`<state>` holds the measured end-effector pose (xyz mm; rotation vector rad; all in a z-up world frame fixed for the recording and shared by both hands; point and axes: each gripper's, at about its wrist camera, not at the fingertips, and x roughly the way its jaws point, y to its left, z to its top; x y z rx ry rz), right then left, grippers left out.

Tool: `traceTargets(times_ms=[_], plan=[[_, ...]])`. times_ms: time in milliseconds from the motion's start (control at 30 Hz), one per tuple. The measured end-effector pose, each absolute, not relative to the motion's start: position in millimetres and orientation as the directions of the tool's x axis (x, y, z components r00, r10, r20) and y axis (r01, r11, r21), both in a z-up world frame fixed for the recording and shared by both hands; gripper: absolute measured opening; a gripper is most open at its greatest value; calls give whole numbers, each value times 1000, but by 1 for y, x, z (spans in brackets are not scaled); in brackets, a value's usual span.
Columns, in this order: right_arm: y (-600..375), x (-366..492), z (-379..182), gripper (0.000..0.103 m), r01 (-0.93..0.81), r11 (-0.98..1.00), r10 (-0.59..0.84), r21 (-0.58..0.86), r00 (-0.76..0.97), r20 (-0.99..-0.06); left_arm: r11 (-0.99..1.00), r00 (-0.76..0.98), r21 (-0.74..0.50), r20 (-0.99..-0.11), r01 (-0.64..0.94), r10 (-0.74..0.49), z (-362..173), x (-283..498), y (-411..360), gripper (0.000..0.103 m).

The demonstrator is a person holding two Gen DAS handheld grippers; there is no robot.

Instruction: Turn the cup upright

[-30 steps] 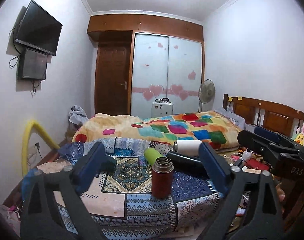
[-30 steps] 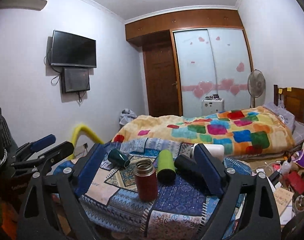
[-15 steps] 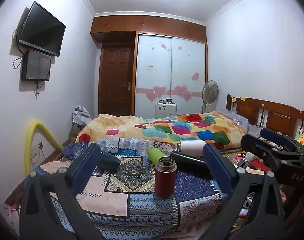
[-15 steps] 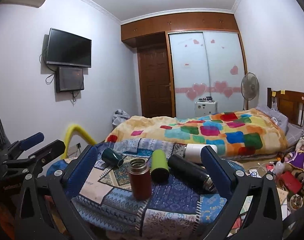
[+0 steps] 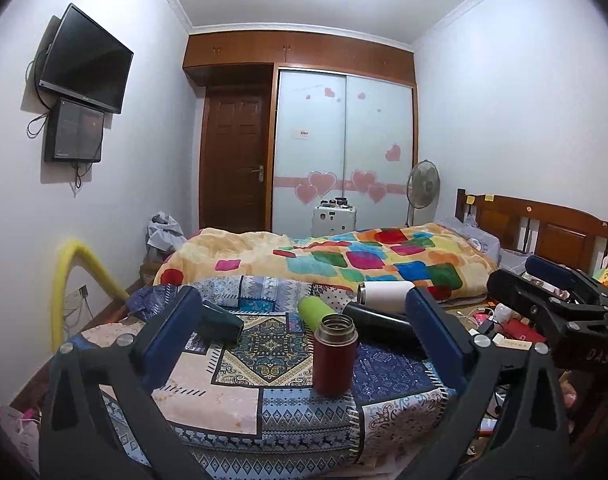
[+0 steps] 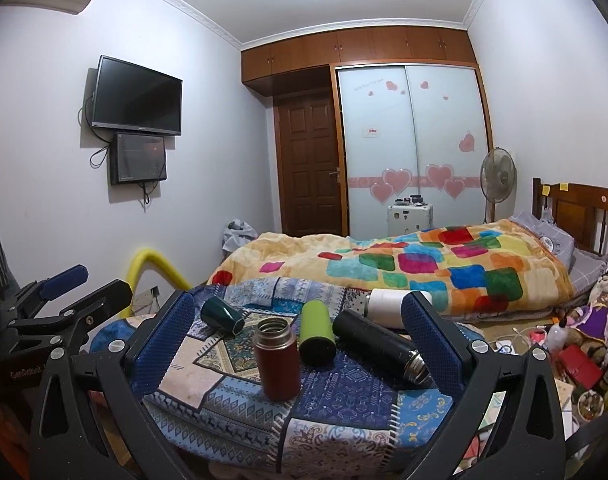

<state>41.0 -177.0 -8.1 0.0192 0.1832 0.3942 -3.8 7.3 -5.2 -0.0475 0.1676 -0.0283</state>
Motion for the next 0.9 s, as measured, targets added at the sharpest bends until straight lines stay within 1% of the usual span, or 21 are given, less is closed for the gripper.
traceTargets(times_ms=[667,900], plan=[[-179,41,-8,103,-380,923,386,63,907,-170,999,987,-43,-159,28,-35,-6,-4,3,103],[-180,40,-9,103,-383,922,387,57,907,-167,998,986,-41,-159,47,-53,-6,-7,2,103]])
